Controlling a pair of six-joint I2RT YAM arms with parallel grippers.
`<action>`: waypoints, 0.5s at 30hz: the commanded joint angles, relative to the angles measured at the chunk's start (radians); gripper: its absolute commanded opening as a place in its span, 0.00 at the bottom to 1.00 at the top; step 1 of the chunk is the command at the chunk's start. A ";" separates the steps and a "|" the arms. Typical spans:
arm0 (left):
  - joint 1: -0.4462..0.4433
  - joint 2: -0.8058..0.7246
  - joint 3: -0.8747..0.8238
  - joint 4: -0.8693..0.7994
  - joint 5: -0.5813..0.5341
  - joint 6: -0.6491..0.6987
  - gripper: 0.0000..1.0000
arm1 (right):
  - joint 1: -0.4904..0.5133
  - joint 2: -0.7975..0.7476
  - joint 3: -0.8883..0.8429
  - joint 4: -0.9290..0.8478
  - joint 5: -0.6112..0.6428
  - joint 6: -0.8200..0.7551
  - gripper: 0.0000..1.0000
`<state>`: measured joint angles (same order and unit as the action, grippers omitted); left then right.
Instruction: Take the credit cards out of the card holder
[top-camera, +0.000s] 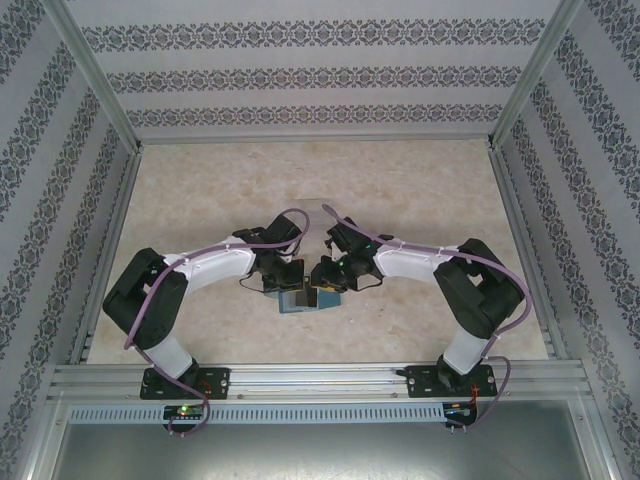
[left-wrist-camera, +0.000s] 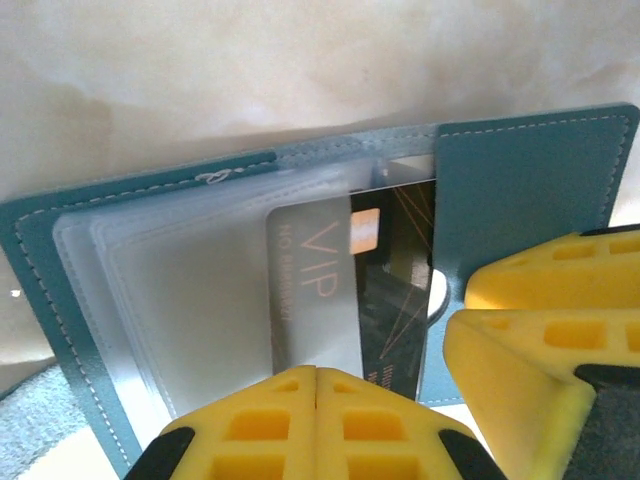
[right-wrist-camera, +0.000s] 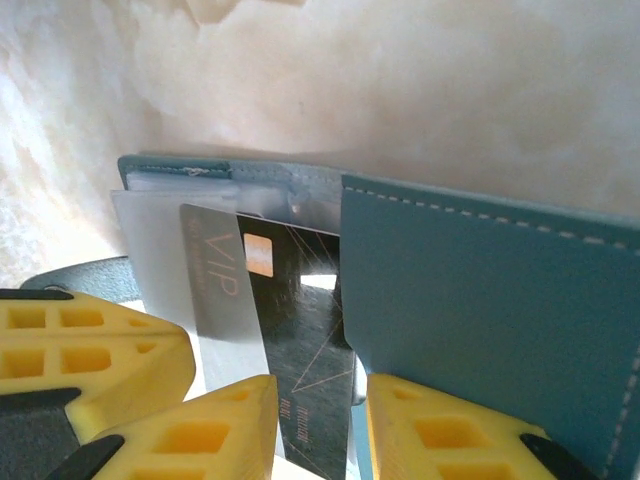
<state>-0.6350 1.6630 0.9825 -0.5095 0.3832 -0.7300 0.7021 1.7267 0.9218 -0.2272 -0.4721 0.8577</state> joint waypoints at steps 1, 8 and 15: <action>-0.009 0.028 -0.003 -0.035 -0.033 0.015 0.04 | -0.010 0.022 -0.024 0.015 -0.003 -0.016 0.30; -0.011 0.037 -0.028 -0.029 -0.040 0.011 0.04 | -0.022 0.044 -0.053 0.086 -0.048 -0.010 0.29; -0.011 0.040 -0.045 -0.043 -0.056 0.020 0.04 | -0.039 0.059 -0.082 0.170 -0.117 0.003 0.28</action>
<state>-0.6353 1.6905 0.9703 -0.5091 0.3645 -0.7296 0.6689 1.7500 0.8600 -0.1104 -0.5529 0.8616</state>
